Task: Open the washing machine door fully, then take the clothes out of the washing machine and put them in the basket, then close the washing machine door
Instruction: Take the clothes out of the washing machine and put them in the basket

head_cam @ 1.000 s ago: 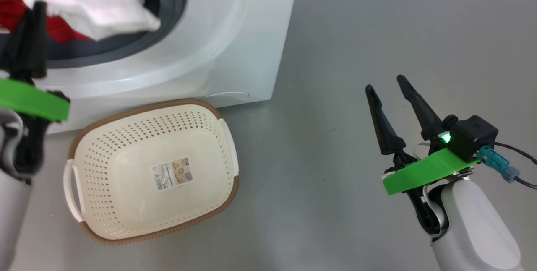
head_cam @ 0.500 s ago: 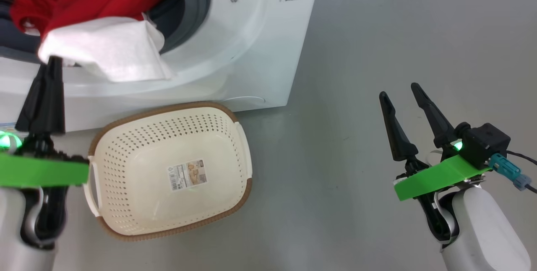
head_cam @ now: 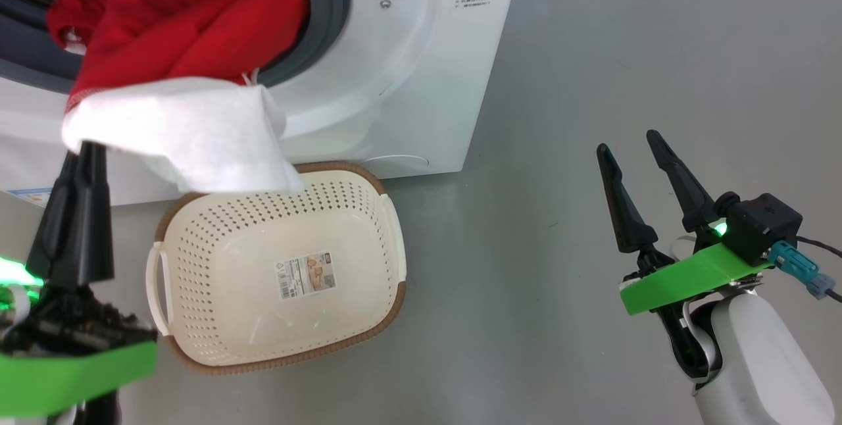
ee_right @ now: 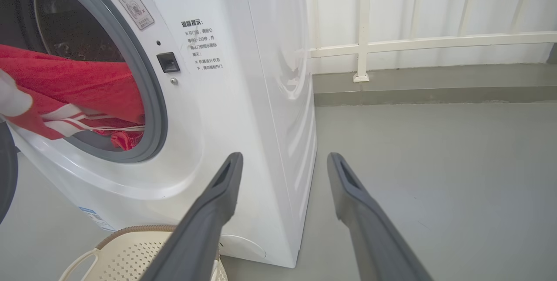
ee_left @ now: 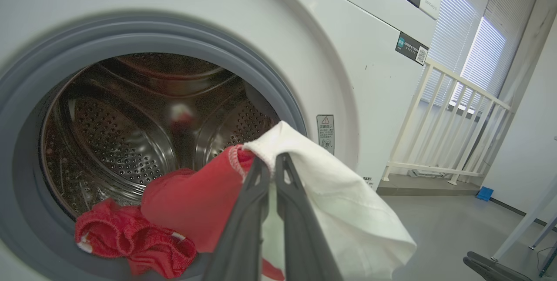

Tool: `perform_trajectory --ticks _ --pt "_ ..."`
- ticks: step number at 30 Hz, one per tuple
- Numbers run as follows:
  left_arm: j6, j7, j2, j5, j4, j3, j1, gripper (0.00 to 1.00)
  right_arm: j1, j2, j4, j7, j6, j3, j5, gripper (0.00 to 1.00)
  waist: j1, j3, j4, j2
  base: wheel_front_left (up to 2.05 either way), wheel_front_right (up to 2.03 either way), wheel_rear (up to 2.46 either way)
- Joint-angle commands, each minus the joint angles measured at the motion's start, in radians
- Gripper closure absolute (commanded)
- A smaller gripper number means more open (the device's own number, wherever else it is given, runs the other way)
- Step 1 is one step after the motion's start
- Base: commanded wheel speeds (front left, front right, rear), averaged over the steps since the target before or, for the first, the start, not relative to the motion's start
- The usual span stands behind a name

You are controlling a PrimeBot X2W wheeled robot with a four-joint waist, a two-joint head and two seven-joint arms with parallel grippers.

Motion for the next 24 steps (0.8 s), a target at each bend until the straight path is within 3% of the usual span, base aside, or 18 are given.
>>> perform_trajectory --ticks 1,4,9,15,24 --pt "-0.003 -0.008 0.024 0.013 -0.064 0.052 0.018 1.00 0.023 -0.001 -0.025 -0.005 0.002 0.022 0.001 0.00 0.0000 0.000 0.000 0.0000 0.00 0.00 0.00" --pt "-0.003 -0.008 0.017 -0.007 -0.130 0.040 0.063 1.00 0.024 -0.002 -0.026 -0.005 0.002 0.020 0.000 0.00 0.0000 0.005 0.001 0.0000 0.00 0.00 0.00" --pt "-0.003 -0.007 0.020 -0.030 -0.072 0.008 0.095 1.00 0.016 -0.002 -0.027 -0.005 0.002 0.026 0.000 0.00 0.0000 0.017 -0.003 0.0000 0.00 0.00 0.00" --pt "-0.003 -0.008 0.010 -0.150 0.136 -0.088 0.064 1.00 0.000 0.002 -0.027 -0.005 0.002 0.032 -0.001 0.00 0.0000 0.041 -0.010 0.0000 0.00 0.00 0.00" --pt "-0.003 -0.008 -0.004 -0.201 0.466 -0.220 -0.045 1.00 -0.018 0.006 -0.032 -0.005 0.002 0.030 -0.001 0.00 0.0000 0.078 -0.024 0.0000 0.00 0.00 0.00"
